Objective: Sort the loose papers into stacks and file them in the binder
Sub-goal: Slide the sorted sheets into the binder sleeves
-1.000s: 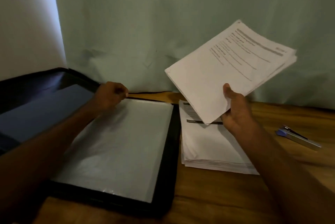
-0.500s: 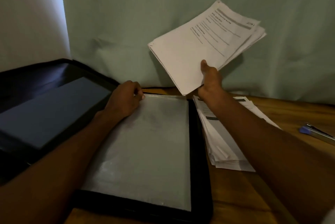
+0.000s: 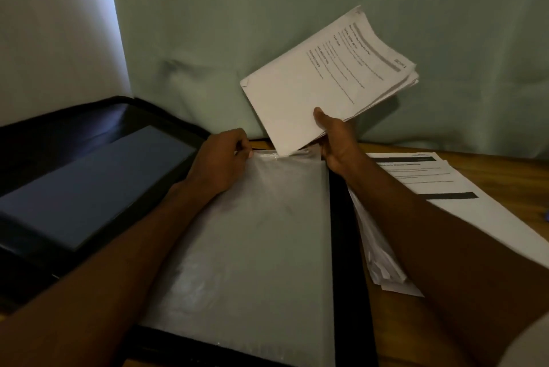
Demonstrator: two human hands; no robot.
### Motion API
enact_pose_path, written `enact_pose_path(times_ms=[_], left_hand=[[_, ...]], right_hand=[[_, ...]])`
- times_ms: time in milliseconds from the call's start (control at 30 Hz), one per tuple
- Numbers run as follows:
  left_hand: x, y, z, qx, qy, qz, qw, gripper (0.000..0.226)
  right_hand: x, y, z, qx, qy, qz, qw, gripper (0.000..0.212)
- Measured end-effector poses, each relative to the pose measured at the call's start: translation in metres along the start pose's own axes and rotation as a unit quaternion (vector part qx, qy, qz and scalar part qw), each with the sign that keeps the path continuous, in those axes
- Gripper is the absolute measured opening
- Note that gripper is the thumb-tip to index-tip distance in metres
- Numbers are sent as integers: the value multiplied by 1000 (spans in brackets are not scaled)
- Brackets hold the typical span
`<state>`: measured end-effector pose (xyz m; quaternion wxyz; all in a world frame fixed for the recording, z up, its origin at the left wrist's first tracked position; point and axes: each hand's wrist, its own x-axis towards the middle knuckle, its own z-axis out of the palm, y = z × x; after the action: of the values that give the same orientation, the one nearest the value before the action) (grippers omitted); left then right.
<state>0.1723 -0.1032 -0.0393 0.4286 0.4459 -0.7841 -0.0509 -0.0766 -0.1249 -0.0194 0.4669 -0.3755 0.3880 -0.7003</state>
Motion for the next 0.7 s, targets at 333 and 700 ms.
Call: enact_pose_path(times_ms=[333, 700], left_hand=[[0, 9, 6, -38, 0, 16, 999, 14], [0, 18, 11, -75, -46, -9, 996, 18]], right_hand=[[1, -4, 4, 10, -14, -9, 1000, 30], [8, -22, 30, -26, 66, -20, 997, 51]])
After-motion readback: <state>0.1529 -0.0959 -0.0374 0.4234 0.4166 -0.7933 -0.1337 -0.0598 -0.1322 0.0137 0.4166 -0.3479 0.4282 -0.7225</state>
